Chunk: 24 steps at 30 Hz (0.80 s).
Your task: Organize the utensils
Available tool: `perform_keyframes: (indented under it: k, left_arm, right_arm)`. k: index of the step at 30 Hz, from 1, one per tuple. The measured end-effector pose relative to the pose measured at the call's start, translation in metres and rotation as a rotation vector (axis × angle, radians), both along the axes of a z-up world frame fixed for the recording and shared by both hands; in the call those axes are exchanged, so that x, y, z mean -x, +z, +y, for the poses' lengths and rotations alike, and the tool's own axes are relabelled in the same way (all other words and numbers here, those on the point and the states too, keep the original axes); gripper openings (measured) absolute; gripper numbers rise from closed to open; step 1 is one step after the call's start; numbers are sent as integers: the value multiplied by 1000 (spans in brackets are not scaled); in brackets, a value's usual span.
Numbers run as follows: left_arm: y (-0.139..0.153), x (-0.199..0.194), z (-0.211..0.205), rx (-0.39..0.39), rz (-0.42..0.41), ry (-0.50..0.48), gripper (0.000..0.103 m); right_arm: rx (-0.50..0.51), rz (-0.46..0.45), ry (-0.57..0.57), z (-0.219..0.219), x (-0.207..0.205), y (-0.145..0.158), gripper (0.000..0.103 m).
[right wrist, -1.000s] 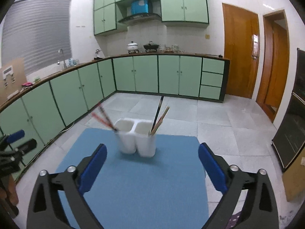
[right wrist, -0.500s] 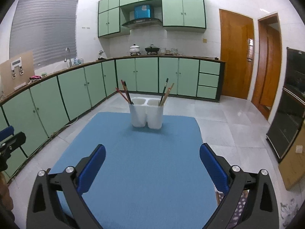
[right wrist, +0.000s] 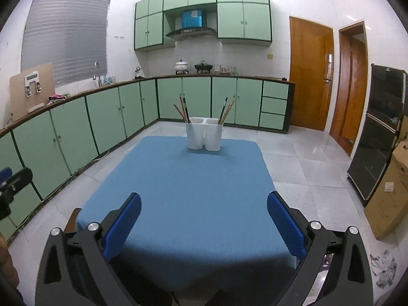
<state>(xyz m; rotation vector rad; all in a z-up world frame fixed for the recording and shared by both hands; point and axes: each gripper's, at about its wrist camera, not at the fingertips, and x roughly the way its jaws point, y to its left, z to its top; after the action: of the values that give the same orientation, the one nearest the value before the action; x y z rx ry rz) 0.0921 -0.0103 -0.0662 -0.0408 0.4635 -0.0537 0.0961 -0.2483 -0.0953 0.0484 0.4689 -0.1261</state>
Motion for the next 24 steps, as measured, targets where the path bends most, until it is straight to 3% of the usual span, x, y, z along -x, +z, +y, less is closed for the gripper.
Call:
perform_keyframes:
  k: [8,13,18,24]
  left_arm:
    - [24,68,18,-6,-37,90,98]
    - [38,102,16,-13,-44,80,98]
    - [45,124,5,-49,-55,66,98]
    - [54,138,0,-30,-89,73,98]
  right_arm:
    - [25,-72,-3,18,57,31,97]
    - [32,-127,0,23,89,42,97]
    - [40,-181,-7,24,113,48,97]
    - [20,-213,-25,16,131,50,97]
